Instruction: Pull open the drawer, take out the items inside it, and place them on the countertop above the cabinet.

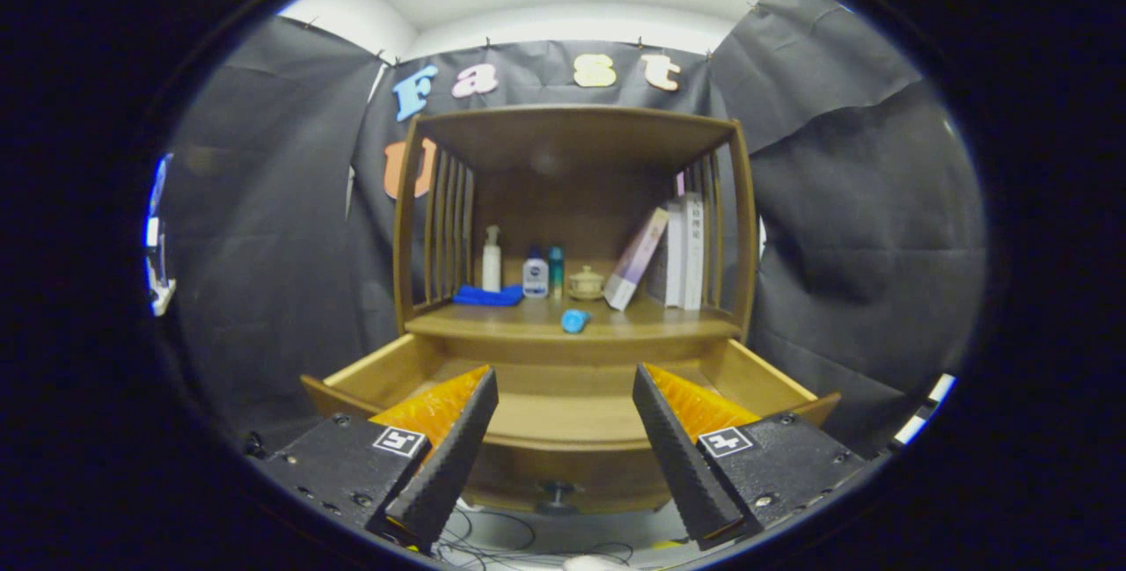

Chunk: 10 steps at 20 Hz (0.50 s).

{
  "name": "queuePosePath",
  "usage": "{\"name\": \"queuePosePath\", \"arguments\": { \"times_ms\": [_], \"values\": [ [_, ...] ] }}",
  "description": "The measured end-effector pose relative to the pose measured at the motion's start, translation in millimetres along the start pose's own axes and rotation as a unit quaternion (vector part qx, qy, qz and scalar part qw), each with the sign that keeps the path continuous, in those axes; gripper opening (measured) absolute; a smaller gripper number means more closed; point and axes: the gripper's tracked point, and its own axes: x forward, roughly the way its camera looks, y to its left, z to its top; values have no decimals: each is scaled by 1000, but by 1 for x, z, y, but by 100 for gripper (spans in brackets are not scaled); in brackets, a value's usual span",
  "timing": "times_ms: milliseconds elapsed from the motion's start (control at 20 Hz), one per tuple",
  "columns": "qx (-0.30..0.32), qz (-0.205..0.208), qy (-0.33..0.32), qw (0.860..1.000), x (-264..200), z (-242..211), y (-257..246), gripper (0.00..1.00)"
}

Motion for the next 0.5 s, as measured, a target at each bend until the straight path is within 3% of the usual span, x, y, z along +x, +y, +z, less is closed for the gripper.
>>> {"name": "queuePosePath", "arguments": {
  "times_ms": [500],
  "values": [
    [18,-13,108,994,4,-116,-6,98]
  ]
}}
